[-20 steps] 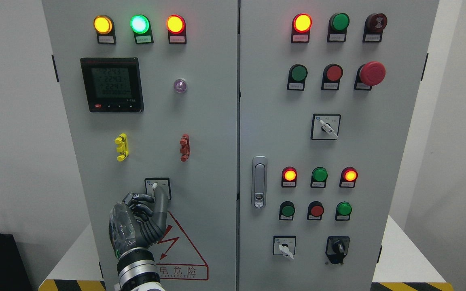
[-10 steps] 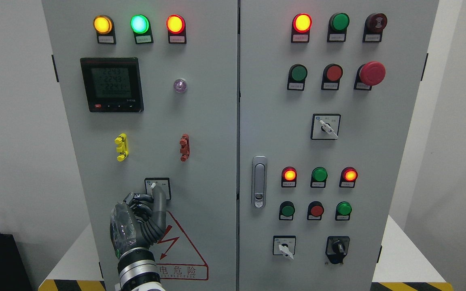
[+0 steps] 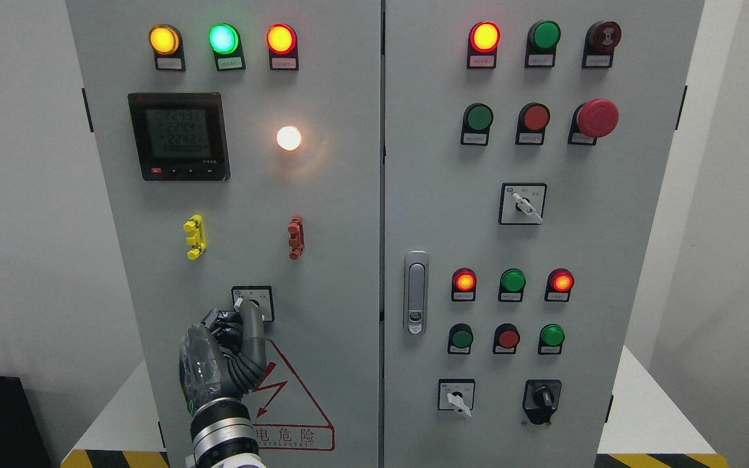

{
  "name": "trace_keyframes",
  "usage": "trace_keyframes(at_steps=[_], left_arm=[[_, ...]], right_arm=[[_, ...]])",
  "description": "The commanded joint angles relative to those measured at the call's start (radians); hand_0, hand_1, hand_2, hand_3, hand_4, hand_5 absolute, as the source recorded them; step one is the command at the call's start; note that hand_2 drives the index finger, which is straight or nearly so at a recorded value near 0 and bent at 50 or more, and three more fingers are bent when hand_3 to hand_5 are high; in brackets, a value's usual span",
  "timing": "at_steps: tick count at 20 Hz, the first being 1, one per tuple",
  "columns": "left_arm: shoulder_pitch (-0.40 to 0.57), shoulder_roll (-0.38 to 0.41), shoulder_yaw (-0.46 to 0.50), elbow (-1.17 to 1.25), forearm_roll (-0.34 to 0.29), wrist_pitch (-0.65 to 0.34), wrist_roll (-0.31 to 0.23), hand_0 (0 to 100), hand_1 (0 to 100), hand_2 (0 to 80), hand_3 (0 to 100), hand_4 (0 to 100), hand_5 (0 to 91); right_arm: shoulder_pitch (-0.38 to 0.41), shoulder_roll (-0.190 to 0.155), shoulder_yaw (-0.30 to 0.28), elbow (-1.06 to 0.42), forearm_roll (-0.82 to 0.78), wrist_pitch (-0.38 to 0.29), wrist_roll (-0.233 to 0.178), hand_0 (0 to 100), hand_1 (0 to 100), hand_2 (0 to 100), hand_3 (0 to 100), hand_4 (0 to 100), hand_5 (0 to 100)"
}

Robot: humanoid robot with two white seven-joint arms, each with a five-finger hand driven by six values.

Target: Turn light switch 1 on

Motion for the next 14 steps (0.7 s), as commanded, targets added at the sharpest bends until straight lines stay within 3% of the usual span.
trace_keyframes(at_steps=[1,4,14], left_arm=[[0.0,-0.001,0.0,-0.001,0.0,-0.004,0.0,62,24,60.7,92,89,79.7],[0.0,-0.001,0.002,-0.001,0.0,-0.004,0.0,65,19,60.7,92,89,79.6],[0.0,-0.003,0.002,-0.003,0.0,-0.004,0.0,49,22,60.7,91,89,79.6]], right_arm=[[-0.001,0.0,0.001,0.0,0.0,0.001,0.001,12,39,0,0,0,0],[0.0,0.0,0.0,0.0,0.0,0.001,0.001,12,39,0,0,0,0],[-0.001,0.0,0.001,0.0,0.001,0.001,0.001,12,39,0,0,0,0]])
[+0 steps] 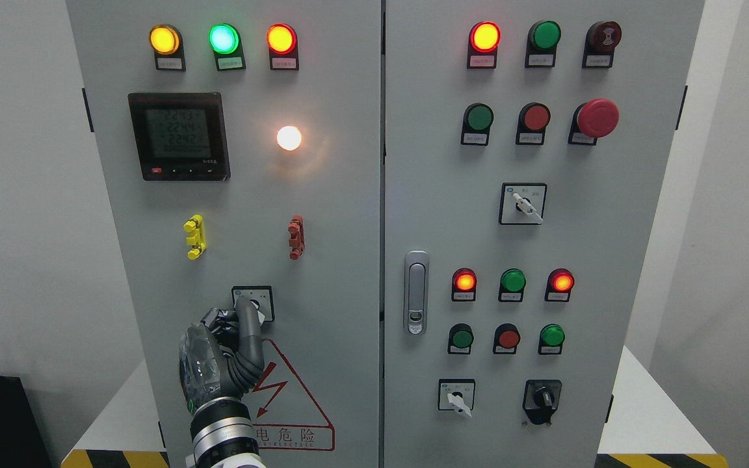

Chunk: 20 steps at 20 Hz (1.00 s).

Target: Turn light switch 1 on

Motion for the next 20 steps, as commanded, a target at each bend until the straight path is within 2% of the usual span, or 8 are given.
trace_keyframes(at_steps=[1,5,20], left_arm=[[0.002,-0.001,-0.001,-0.001,0.0,0.0,0.0,48,22,60.7,91,89,79.6],[0.003,-0.001,0.001,-0.002,-0.001,-0.002,0.0,44,24,60.8,91,89,79.6],[0.011,-0.001,0.001,-0.015,-0.001,-0.002,0.002,42,24,61.3,91,89,79.3]], right_arm=[[-0.001,0.0,-0.001,0.0,0.0,0.001,0.001,12,39,0,0,0,0],[-0.001,0.0,-0.001,0.0,-0.001,0.001,0.001,12,39,0,0,0,0],[0.001,0.0,0.001,0.0,-0.001,0.001,0.001,12,39,0,0,0,0]])
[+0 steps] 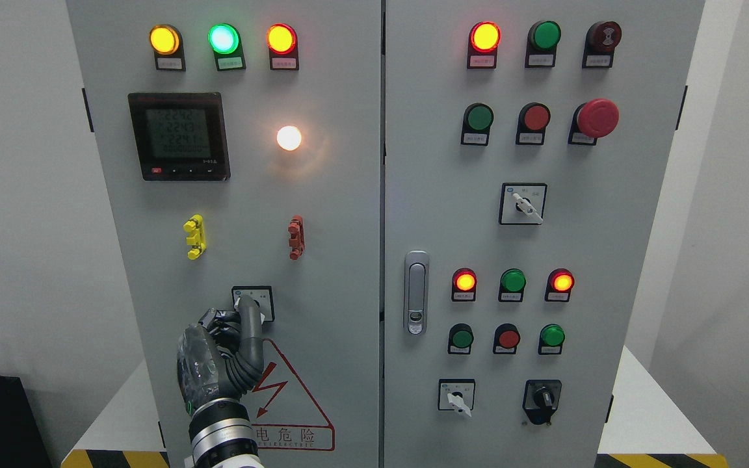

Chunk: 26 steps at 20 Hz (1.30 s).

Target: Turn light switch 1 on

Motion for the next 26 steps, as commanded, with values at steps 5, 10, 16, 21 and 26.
trace_keyframes(at_steps=[5,10,16,21,26], left_arm=[[0.008,0.0,0.0,-0.009,0.001,-0.002,0.002,41,24,61.3,91,89,79.3],[0.012,0.0,0.0,-0.017,0.001,-0.004,0.003,41,24,61.2,91,89,79.3],[0.021,0.0,0.0,-0.02,-0.001,-0.007,0.003,41,23,61.2,91,89,79.3],[0.032,0.0,0.0,-0.029,0.001,-0.011,0.002,37,24,61.2,91,89,79.3],[0.052,0.001,0.0,-0.052,-0.001,-0.014,0.002,35,24,61.3,91,89,79.3]], right_arm=[[0.0,0.0,0.001,0.0,0.0,0.001,0.001,12,39,0,0,0,0],[0.0,0.0,0.0,0.0,0.0,0.001,0.001,12,39,0,0,0,0],[0.0,0.0,0.0,0.0,0.0,0.001,0.001,12,39,0,0,0,0],[-0.001,0.0,0.0,0.0,0.0,0.001,0.001,12,39,0,0,0,0],[0.0,0.0,0.0,0.0,0.0,0.001,0.001,12,39,0,0,0,0]])
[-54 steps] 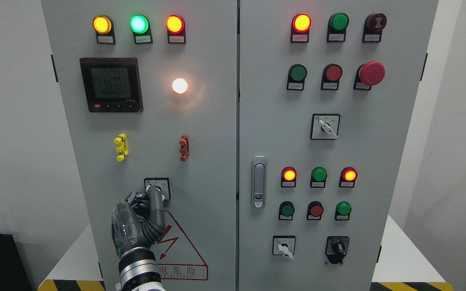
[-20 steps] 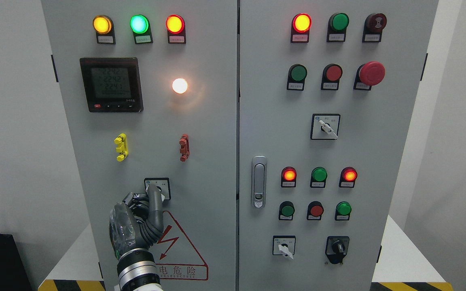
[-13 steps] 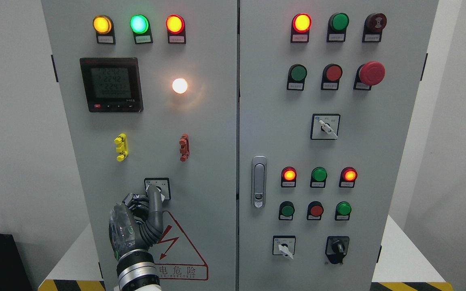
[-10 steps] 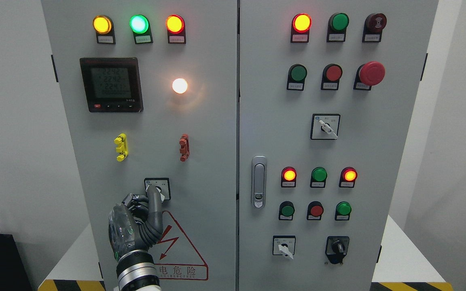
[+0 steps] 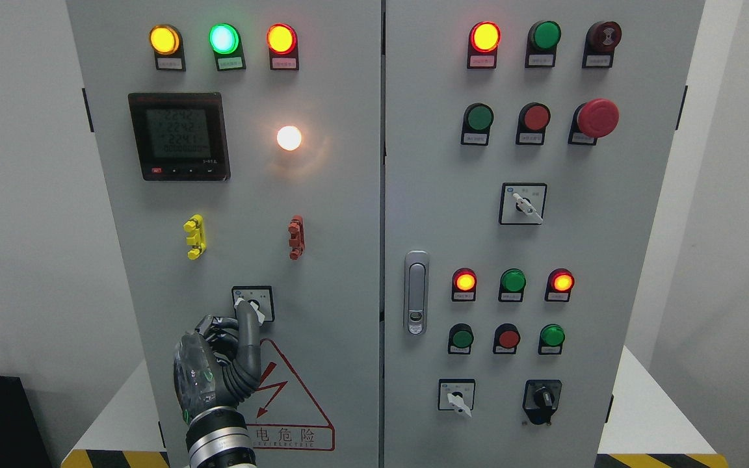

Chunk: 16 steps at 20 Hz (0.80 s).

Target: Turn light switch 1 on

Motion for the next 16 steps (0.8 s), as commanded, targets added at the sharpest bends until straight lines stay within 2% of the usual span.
trace_keyframes(at_steps=[1,6,10,13,16], left_arm=[[0.017,0.0,0.0,-0.035,0.0,-0.001,-0.003,35,24,61.3,91,89,79.3],[0.045,0.003,0.003,-0.051,0.0,-0.005,-0.006,33,25,61.3,92,89,79.3],[0.094,0.005,0.015,-0.055,0.0,-0.088,-0.032,34,22,59.4,91,89,76.7],[0.141,0.009,0.044,-0.059,0.0,-0.203,-0.058,31,21,57.6,89,87,66.6],[0.19,0.012,0.095,-0.062,0.003,-0.269,-0.098,29,21,56.3,87,83,49.5]], right_arm=[[0.0,0.0,0.001,0.0,0.0,0.001,0.001,12,39,0,0,0,0],[-0.001,0.0,0.001,0.0,0.0,0.001,0.001,12,39,0,0,0,0],[0.0,0.0,0.001,0.0,0.0,0.001,0.001,12,39,0,0,0,0],[0.0,0.0,0.001,0.0,0.0,0.001,0.001,12,39,0,0,0,0],[0.0,0.0,0.001,0.0,0.0,0.001,0.001,12,39,0,0,0,0]])
